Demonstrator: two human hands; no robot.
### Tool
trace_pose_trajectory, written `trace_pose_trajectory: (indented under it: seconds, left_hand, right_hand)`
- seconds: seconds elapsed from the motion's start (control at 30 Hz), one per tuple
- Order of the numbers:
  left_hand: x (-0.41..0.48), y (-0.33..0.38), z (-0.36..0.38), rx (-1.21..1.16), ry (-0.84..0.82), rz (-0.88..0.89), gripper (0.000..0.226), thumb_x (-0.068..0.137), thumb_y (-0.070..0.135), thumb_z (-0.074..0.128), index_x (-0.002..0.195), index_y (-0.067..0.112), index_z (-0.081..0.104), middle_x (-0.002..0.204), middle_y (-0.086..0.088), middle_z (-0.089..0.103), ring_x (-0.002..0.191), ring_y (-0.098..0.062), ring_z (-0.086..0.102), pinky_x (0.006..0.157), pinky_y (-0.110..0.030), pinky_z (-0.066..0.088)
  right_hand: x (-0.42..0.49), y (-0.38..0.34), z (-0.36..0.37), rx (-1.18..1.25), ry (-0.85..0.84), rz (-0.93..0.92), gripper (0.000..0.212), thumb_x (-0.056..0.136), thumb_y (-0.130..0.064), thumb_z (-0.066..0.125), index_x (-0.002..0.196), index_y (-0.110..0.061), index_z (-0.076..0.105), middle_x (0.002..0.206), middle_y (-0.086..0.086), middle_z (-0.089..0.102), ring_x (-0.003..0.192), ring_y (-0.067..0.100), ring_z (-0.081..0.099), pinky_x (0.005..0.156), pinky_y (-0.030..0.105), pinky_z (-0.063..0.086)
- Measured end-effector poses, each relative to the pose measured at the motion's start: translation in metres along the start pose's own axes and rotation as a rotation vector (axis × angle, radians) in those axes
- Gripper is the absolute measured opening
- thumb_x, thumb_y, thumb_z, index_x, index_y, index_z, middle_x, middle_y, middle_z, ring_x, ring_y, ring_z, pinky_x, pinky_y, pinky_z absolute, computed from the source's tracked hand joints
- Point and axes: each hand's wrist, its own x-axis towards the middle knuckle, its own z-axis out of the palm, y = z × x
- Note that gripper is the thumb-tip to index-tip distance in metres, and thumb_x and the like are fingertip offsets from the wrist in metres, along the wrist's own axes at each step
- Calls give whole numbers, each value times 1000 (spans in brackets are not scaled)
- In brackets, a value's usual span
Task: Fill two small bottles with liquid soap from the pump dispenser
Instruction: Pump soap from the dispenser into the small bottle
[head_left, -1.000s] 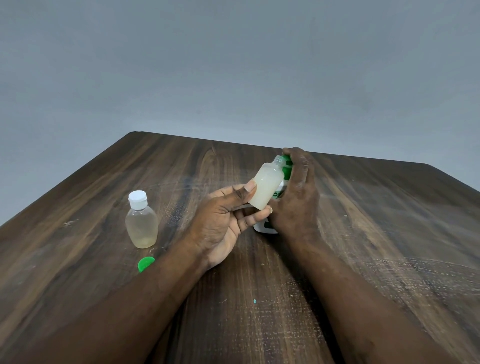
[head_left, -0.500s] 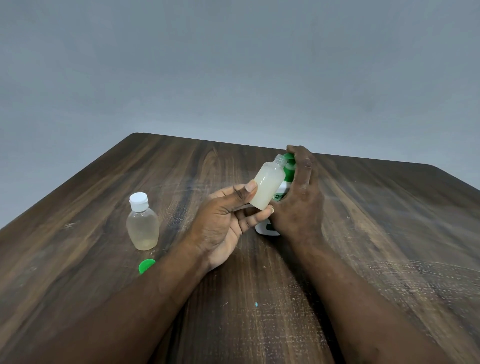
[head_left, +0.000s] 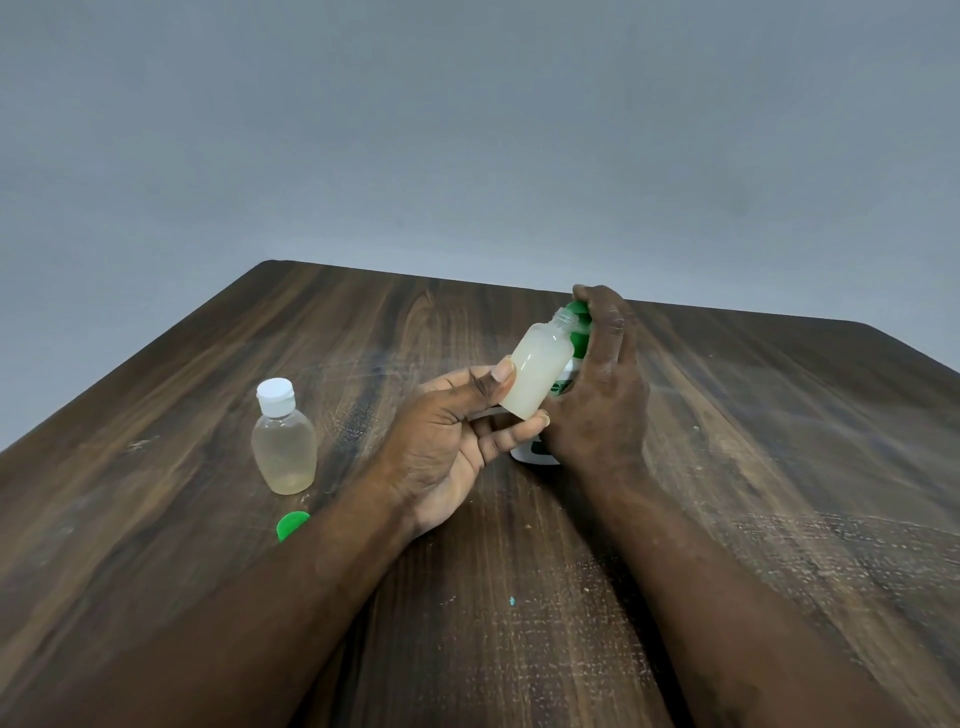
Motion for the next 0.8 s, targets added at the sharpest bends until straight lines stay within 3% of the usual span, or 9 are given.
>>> trace_pose_trajectory:
  seconds: [0.2, 0.4, 0.63, 0.8]
  left_hand:
    - [0, 1, 1, -15, -4, 1, 30, 83, 17, 70, 103, -5, 66, 107, -27, 73, 92, -34, 74, 66, -30, 63]
    - [0, 1, 1, -15, -10, 2, 30, 83, 18, 71, 101, -6, 67, 106, -26, 73, 90, -35, 75, 66, -31, 64]
    - [0, 1, 1, -9, -8, -10, 32, 83, 19, 71, 104, -6, 67, 109, -28, 72, 92, -36, 74, 68, -31, 65]
    - [-1, 1, 1, -14, -13, -9, 26, 84, 18, 70, 101, -3, 68, 106, -26, 73, 89, -34, 75, 68, -31, 65]
  right_hand:
    - [1, 1, -1, 6, -4, -13, 94, 72, -22, 90, 151, -19, 39, 151, 9, 49, 128, 29, 59, 87, 42, 58]
    - [2, 0, 2, 32, -7, -13, 87, 71, -19, 84, 144, -22, 37, 141, 13, 56, 115, 30, 63, 84, 31, 51]
    - [0, 1, 1, 29, 1, -15, 93, 70, -12, 88, 147, -22, 37, 147, 13, 52, 123, 33, 62, 89, 47, 59]
    - [1, 0, -1, 38, -11, -21, 96, 71, -18, 89, 150, -21, 35, 152, 11, 49, 129, 31, 58, 91, 48, 59]
